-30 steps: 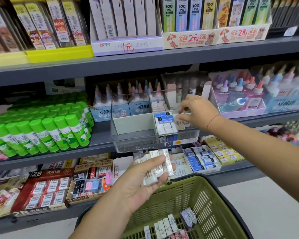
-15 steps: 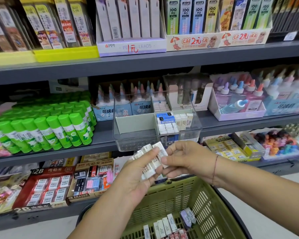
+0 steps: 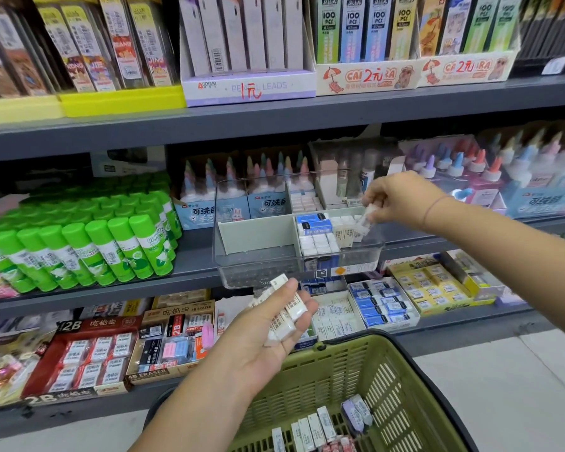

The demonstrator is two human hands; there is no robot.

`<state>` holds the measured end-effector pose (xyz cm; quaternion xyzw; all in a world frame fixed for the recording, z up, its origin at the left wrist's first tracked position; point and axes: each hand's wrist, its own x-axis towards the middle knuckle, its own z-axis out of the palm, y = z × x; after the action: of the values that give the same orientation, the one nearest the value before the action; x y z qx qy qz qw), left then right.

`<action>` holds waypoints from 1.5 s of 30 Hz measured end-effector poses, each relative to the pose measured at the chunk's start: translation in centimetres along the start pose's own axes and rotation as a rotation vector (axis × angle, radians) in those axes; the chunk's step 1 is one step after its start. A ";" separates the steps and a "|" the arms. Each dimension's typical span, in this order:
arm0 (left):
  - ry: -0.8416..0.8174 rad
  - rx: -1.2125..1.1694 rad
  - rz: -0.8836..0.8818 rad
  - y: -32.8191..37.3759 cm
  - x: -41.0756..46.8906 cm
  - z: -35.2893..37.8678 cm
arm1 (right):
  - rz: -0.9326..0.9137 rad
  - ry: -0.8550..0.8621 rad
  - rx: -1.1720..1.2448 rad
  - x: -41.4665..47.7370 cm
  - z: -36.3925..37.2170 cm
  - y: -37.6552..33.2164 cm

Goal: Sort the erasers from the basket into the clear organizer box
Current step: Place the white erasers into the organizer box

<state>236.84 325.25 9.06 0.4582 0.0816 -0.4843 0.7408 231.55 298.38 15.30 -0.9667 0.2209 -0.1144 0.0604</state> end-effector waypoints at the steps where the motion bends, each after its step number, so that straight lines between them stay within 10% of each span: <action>1: 0.000 0.005 -0.001 0.0 0.1 0.0 | -0.019 -0.027 -0.067 0.7 0.5 0.1; 26: -0.089 0.027 -0.038 -0.1 -0.5 0.0 | -0.060 0.113 -0.413 0.6 3.9 -0.4; 30: -0.087 0.066 -0.006 -0.1 -0.5 0.1 | -0.042 0.231 0.142 -3.2 3.0 -3.4; 34: -0.057 0.097 0.046 -0.3 -0.4 0.2 | 0.053 -0.202 0.879 -7.8 2.5 -8.3; 45: 0.031 0.008 0.039 -0.2 -0.5 0.3 | 0.305 -0.364 1.210 -10.4 5.1 -11.5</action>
<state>236.35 325.30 9.38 0.4702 0.0825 -0.4629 0.7468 228.48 313.58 10.32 -0.7236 0.2383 -0.0430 0.6463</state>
